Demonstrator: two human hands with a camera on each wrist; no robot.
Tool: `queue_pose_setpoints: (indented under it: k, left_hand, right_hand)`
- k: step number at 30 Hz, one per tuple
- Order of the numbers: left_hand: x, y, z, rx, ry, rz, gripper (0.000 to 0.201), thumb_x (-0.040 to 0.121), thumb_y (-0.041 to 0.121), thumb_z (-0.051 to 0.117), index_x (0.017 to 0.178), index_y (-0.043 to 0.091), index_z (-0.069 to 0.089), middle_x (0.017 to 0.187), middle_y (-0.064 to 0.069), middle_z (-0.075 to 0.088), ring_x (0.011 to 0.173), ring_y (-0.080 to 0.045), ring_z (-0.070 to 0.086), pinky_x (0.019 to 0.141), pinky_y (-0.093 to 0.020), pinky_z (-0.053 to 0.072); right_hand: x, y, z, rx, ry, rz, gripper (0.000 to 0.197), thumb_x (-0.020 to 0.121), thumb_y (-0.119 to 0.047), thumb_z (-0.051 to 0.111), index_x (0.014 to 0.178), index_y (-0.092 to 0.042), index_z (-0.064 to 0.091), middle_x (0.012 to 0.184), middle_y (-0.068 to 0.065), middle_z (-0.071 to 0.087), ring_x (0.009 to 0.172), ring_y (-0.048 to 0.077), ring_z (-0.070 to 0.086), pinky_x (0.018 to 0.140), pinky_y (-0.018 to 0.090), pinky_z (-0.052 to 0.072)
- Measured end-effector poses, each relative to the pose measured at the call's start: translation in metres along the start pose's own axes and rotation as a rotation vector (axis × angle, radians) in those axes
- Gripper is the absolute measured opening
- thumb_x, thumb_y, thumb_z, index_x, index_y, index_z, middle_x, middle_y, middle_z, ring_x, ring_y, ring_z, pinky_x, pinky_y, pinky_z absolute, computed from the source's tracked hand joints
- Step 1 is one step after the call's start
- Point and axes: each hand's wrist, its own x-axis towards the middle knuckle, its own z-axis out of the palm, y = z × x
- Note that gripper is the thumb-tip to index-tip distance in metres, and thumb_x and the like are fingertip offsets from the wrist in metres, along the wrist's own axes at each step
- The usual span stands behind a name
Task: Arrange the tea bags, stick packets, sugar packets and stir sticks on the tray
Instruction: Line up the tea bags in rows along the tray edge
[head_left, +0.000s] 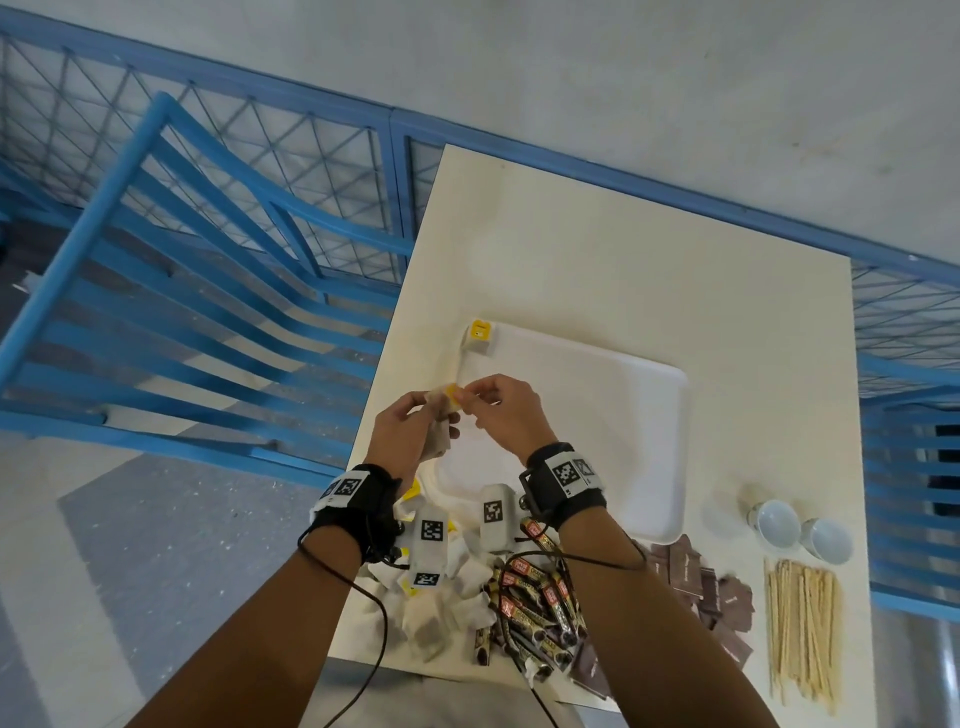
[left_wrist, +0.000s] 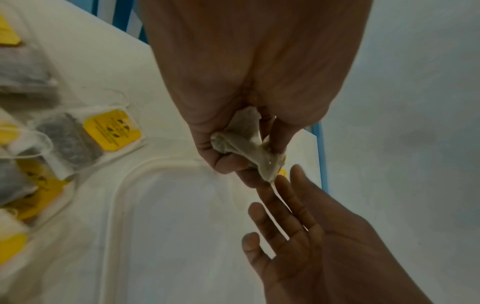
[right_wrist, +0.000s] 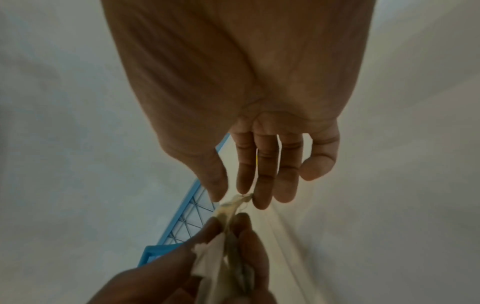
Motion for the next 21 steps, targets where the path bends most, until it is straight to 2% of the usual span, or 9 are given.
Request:
queue_pose_setpoints:
  k: [3,5,8,11,15,18,21]
  left_hand:
    - [0.002,-0.001,0.002,-0.019,-0.010,-0.020,0.018,0.102,0.029,0.062,0.103,0.013,0.069,0.094,-0.013,0.076,0.076,-0.022,0.070,0.061,-0.031,0.053]
    - [0.003,-0.001,0.002,-0.020,-0.030,-0.040,0.017,0.101,0.030,0.063,0.103,0.014,0.069,0.096,-0.014,0.076,0.078,-0.024,0.070,0.061,-0.032,0.053]
    - [0.007,-0.001,0.003,-0.023,-0.028,-0.044,0.019,0.101,0.030,0.063,0.105,0.013,0.069,0.095,-0.014,0.076,0.080,-0.025,0.069,0.064,-0.034,0.054]
    - [0.010,0.001,0.004,-0.040,-0.005,-0.038,0.016,0.102,0.028,0.061,0.102,0.014,0.068,0.095,-0.016,0.075,0.079,-0.025,0.069,0.064,-0.034,0.054]
    - [0.014,0.003,0.004,-0.032,0.001,-0.051,0.017,0.101,0.030,0.063,0.102,0.013,0.068,0.095,-0.016,0.075,0.078,-0.025,0.069,0.064,-0.034,0.054]
    - [0.015,0.005,0.005,-0.024,-0.016,-0.089,0.020,0.099,0.031,0.066,0.104,0.012,0.069,0.094,-0.014,0.074,0.077,-0.025,0.068,0.064,-0.034,0.054]
    - [0.015,0.004,0.003,0.015,-0.035,-0.133,0.022,0.099,0.026,0.066,0.113,0.009,0.068,0.094,-0.013,0.074,0.077,-0.024,0.068,0.063,-0.033,0.054]
  right_hand:
    - [0.001,-0.001,0.004,0.054,0.040,0.019,0.010,0.086,-0.029,0.077,0.088,-0.020,0.073,0.086,-0.004,0.075,0.079,0.016,0.071,0.079,0.033,0.058]
    - [0.007,-0.006,0.001,0.100,0.056,0.037,0.006,0.087,-0.023,0.075,0.091,-0.018,0.072,0.085,-0.001,0.076,0.072,0.013,0.071,0.070,0.029,0.056]
    - [0.017,-0.015,-0.004,0.112,-0.016,0.129,0.023,0.088,-0.032,0.075,0.104,-0.018,0.069,0.091,0.002,0.076,0.070,0.012,0.071,0.061,0.025,0.051]
    - [0.020,-0.019,-0.008,0.099,-0.130,0.197,0.028,0.090,-0.035,0.071,0.108,-0.014,0.070,0.091,0.004,0.076,0.071,0.013,0.069,0.063,0.029,0.052]
    - [0.018,-0.013,-0.010,0.192,-0.167,0.108,0.027,0.087,-0.025,0.078,0.106,-0.006,0.073,0.083,0.006,0.073,0.069,0.014,0.062,0.063,0.027,0.050]
    - [0.024,-0.013,-0.010,0.184,-0.113,0.030,0.019,0.089,-0.026,0.077,0.101,-0.012,0.074,0.088,0.010,0.074,0.071,0.013,0.064,0.064,0.028,0.052]
    - [0.038,-0.015,-0.015,0.061,-0.065,-0.024,0.018,0.091,-0.030,0.074,0.102,-0.015,0.074,0.082,0.006,0.074,0.069,0.010,0.068,0.065,0.028,0.055]
